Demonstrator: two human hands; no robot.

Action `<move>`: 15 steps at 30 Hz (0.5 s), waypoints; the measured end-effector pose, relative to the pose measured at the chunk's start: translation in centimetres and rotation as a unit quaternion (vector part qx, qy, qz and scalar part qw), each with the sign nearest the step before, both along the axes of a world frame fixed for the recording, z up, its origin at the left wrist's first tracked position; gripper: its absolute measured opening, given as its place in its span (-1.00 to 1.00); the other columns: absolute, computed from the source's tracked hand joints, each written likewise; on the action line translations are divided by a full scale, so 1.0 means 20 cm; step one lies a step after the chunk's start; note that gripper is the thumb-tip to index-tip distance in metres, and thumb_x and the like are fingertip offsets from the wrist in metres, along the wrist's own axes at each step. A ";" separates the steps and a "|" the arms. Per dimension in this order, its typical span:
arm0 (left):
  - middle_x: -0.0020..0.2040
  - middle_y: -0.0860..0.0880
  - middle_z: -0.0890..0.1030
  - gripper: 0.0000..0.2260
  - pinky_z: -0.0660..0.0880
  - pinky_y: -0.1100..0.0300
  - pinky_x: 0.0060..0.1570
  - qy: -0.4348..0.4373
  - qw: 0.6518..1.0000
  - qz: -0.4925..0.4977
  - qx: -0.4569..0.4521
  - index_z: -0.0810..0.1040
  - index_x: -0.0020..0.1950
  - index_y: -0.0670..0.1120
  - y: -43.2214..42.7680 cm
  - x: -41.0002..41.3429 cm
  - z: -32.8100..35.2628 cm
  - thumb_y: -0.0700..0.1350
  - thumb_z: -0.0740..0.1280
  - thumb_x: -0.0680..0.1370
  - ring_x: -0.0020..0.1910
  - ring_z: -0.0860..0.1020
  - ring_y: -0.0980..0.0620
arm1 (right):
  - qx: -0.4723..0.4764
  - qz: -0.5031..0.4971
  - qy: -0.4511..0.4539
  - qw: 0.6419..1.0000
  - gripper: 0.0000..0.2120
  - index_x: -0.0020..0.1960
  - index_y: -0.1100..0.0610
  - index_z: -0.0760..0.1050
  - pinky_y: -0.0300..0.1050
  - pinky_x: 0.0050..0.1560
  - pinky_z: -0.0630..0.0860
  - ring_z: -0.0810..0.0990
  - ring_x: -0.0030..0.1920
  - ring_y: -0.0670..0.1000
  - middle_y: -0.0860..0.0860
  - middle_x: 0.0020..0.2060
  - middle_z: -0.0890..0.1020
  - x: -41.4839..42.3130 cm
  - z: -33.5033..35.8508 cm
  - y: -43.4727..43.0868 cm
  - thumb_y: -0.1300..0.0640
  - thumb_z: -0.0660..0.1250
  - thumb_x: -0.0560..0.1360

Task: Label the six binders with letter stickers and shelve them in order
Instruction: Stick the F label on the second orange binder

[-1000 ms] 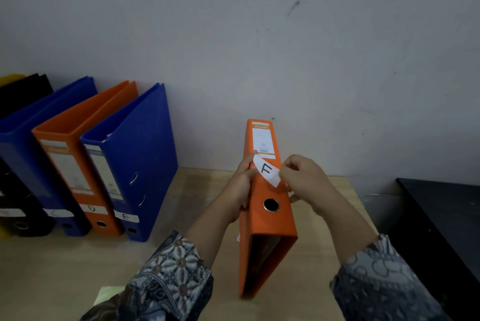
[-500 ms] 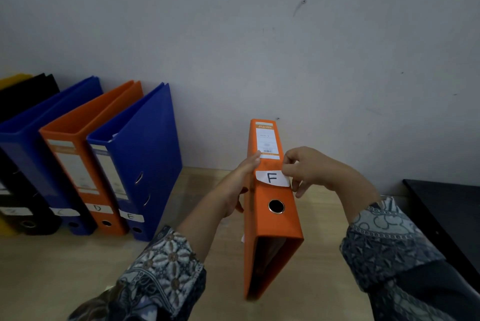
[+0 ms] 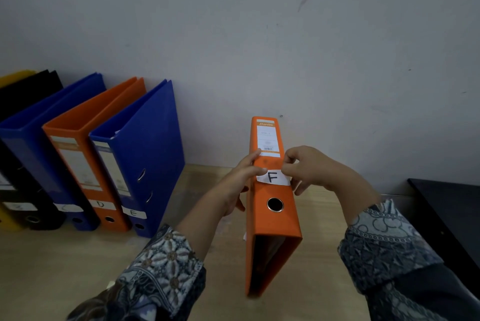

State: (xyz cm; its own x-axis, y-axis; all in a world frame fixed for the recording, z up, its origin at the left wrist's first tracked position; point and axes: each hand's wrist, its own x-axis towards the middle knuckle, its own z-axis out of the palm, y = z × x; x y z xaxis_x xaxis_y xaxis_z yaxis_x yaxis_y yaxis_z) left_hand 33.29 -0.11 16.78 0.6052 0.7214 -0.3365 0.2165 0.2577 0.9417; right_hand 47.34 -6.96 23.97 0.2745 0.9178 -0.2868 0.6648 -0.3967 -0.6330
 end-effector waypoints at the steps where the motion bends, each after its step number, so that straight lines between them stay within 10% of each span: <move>1: 0.47 -0.02 0.23 -0.35 0.33 -0.39 0.21 -0.001 1.000 0.000 -0.001 0.19 0.41 0.37 0.00 0.00 0.00 0.16 0.34 0.36 0.36 0.29 -0.27 | 0.000 -0.002 0.000 1.000 -0.91 -0.02 0.22 0.42 -0.14 -0.33 0.61 0.64 -0.22 0.10 0.13 -0.04 0.58 0.00 0.00 0.00 0.18 0.21 0.57; 15: 0.35 0.01 0.33 -0.43 0.35 -0.39 0.18 0.005 1.000 -0.006 0.013 0.18 0.38 0.42 0.00 0.01 -0.01 -0.05 0.30 0.52 0.29 0.37 -0.18 | 0.000 -0.013 0.008 1.000 -0.89 -0.14 0.14 0.38 -0.06 -0.25 0.62 0.64 -0.11 0.18 0.16 0.01 0.57 -0.01 -0.01 -0.01 0.19 0.20 0.57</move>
